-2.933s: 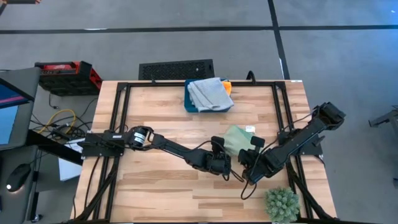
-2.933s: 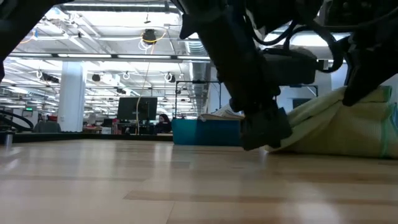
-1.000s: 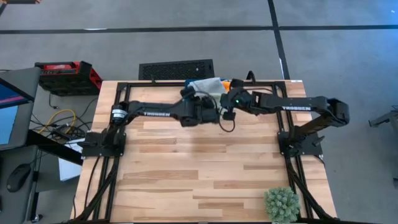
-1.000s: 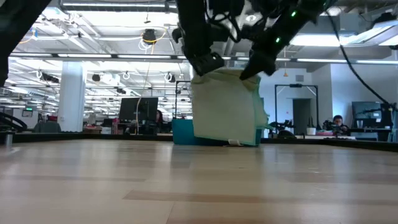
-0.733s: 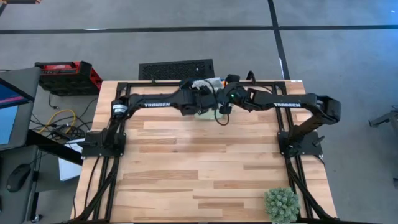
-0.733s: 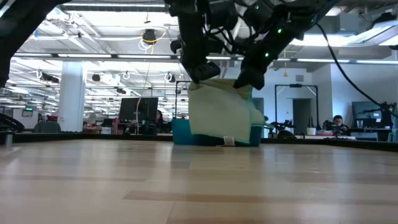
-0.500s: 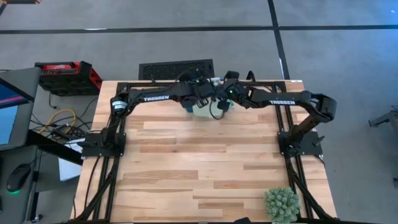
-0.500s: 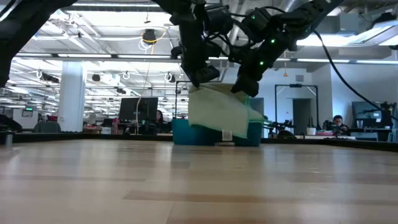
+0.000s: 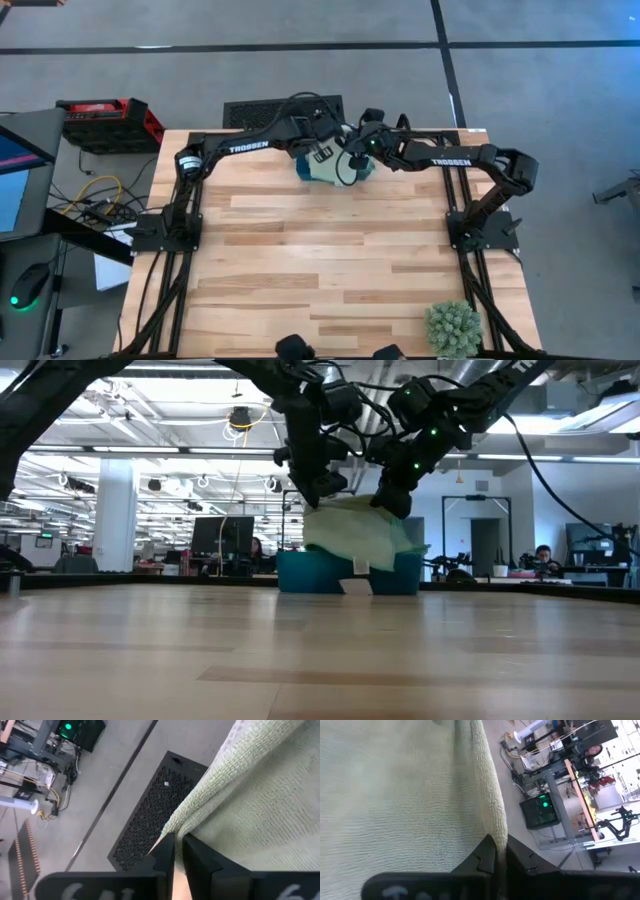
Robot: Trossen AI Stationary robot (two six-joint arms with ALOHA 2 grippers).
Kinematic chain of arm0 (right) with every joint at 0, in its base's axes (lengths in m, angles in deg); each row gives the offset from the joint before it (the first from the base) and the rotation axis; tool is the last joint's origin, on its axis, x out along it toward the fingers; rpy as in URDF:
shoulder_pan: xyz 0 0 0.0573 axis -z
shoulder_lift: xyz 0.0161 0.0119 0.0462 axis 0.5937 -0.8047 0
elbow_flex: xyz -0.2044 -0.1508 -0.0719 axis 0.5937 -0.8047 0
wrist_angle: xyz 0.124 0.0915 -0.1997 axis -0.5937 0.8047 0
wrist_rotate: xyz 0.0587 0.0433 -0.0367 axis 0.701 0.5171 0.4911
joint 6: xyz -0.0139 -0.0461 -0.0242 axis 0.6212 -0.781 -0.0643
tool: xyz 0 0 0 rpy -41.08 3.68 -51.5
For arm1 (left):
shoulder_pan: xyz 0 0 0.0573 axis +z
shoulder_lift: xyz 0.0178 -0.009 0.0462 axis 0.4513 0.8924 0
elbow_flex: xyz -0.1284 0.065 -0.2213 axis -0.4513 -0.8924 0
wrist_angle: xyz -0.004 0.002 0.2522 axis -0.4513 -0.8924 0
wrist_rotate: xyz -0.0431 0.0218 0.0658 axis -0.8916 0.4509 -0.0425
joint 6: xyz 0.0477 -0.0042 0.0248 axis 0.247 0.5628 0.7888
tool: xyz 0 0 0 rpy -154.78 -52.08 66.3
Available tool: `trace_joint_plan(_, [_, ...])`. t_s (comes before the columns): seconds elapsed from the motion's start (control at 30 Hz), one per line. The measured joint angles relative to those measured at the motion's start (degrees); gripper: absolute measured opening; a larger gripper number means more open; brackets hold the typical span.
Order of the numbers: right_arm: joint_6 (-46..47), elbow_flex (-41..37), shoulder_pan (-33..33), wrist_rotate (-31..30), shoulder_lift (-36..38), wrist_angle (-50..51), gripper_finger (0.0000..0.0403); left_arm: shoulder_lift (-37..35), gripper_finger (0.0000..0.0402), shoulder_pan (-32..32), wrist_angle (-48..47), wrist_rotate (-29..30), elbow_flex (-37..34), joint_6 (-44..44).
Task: Fold microfiber towels
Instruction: Put the folded green microfiber cloth into the blue bin, then return to Home Position
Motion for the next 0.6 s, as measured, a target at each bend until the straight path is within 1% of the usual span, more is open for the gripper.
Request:
trace_joint_plan(0.13, [0.0, 0.0, 0.21, -0.13, 0.0, -0.04, 0.0055, 0.0, 0.0052, 0.59, -0.12, 0.27, -0.02, 1.51])
trace_joint_plan(0.27, [0.05, 0.0, 0.91, -0.4, 0.0, -0.13, 0.0078, 0.0, 0.0087, 1.22, -0.31, 0.5, -0.07, 1.28])
trace_joint_plan(0.47, [0.07, 0.0, 1.35, 0.03, 0.02, -0.28, 0.0135, 0.0, 0.0141, 1.94, -0.81, 0.0, -0.07, 0.34])
trace_joint_plan(0.6, [0.09, 0.0, 0.22, -1.22, 0.21, -0.24, 0.0173, 0.0, 0.016, 1.99, -3.12, -0.01, -0.07, 0.07])
